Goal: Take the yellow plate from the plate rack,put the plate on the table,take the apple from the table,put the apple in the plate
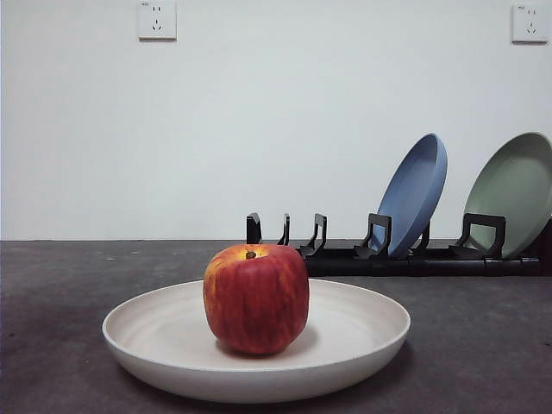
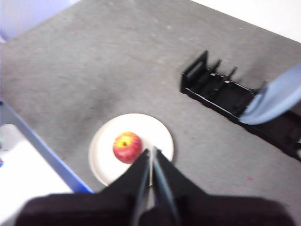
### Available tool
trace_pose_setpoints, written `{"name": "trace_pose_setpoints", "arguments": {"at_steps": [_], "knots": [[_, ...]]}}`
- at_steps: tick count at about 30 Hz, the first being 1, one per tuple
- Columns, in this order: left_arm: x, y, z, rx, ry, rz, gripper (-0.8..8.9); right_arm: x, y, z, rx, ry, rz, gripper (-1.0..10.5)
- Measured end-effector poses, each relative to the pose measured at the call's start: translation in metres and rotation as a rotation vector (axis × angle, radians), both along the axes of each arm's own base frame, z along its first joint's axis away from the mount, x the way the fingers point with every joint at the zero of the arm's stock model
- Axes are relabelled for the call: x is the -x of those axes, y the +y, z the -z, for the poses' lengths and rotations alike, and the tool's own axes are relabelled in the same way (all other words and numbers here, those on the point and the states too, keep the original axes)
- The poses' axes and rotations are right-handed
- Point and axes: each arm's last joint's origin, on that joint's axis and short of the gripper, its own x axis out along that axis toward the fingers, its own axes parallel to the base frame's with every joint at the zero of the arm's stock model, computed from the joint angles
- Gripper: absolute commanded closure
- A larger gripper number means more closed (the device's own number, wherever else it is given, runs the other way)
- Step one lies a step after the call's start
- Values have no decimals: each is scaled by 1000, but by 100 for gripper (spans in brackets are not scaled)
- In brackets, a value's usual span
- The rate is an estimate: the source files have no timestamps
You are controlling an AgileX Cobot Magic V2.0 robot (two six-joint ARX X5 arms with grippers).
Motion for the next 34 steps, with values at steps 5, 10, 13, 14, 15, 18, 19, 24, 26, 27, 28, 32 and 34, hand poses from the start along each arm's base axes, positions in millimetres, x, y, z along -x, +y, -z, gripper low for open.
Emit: {"name": "trace_pose_setpoints", "arguments": {"at_steps": [5,10,13,14,15,18,19,24,26,27,28,32,34], "knots": [[0,0,0,0,0,1,817,3,-6,-7,11,-38,48,946],[0,0,0,0,1,-5,817,4,-9,-8,9,-50,60,946],[-3,1,0,-18,-34,-17,817,3,-8,-8,12,-48,61,946],[-4,2,0,-34,-63,-24,817,3,-7,-8,13,-47,61,946],[-6,3,0,-51,-91,-37,817,3,-7,-8,14,-47,61,946],[-14,8,0,-111,-157,-159,817,3,-7,-8,15,-46,61,946],[-16,10,0,-127,-166,-224,818,2,-7,-8,15,-46,61,946],[-26,27,0,-279,-234,-595,817,2,-7,-8,23,-56,79,946],[-27,33,0,-330,-239,-726,817,1,-7,-8,27,-58,84,946],[-27,35,0,-341,-236,-764,817,1,-6,-7,27,-58,85,946],[-28,37,0,-353,-233,-798,817,1,-6,-7,29,-56,85,946],[-32,41,3,-309,-322,-843,817,-1,-4,-7,34,-53,84,946],[-38,41,10,-249,-435,-813,817,-1,-4,-7,34,-52,84,946]]}}
